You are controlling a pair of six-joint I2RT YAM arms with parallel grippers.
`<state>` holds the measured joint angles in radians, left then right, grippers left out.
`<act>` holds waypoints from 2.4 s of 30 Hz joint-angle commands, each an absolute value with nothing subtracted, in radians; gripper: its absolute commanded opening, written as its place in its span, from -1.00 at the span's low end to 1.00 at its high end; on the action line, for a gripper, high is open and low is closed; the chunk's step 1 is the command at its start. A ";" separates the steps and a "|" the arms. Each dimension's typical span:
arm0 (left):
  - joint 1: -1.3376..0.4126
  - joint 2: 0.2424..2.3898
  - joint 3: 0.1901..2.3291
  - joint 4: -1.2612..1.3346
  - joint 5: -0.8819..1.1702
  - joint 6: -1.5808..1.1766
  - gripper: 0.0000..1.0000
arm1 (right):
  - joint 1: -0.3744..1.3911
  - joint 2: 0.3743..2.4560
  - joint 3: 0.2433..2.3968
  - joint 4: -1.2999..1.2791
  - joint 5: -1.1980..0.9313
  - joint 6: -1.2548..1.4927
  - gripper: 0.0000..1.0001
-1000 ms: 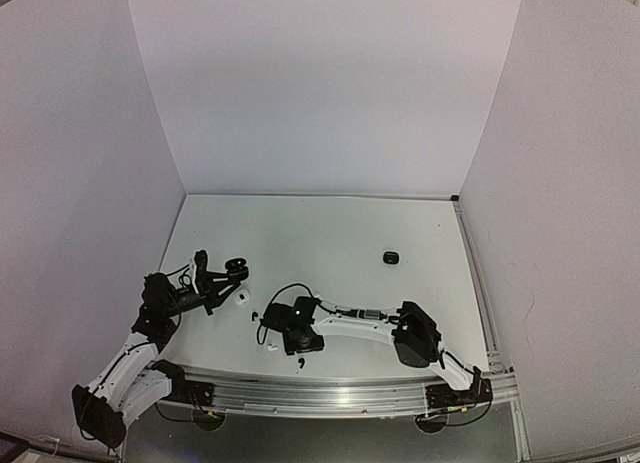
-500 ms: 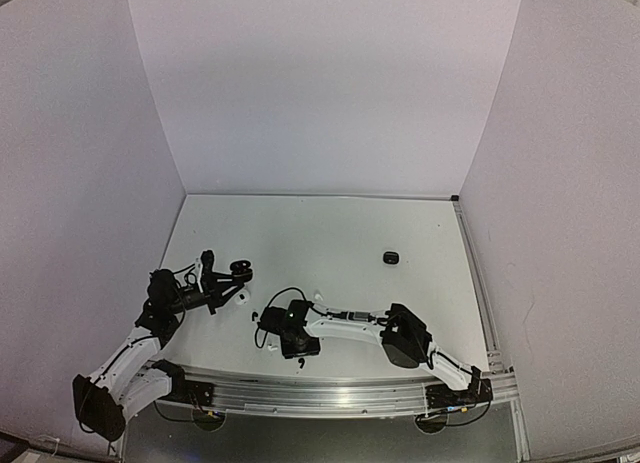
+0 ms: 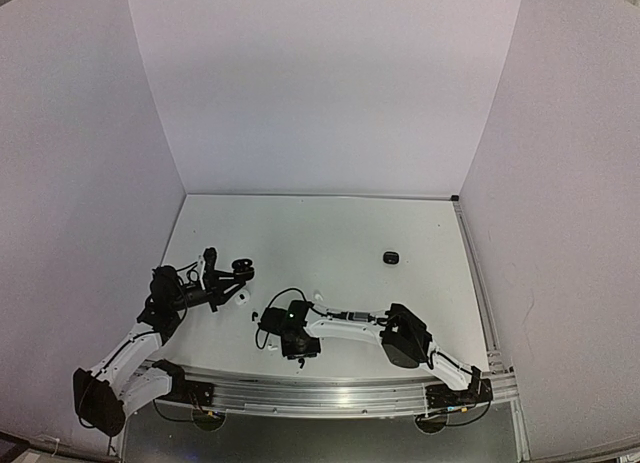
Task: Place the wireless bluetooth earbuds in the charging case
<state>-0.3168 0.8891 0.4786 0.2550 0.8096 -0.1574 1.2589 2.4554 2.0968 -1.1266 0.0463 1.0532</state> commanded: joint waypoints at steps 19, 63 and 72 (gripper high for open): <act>-0.311 0.913 0.541 0.298 0.820 -0.149 -1.00 | 1.302 2.511 2.167 -1.292 0.032 1.031 -0.45; -0.311 0.919 0.561 0.259 0.828 -0.134 -1.00 | 1.297 2.537 2.155 -1.263 0.020 0.412 -0.77; -0.311 0.896 0.542 0.293 0.814 -0.161 -1.00 | 1.257 2.414 2.222 -1.251 0.122 0.523 -1.00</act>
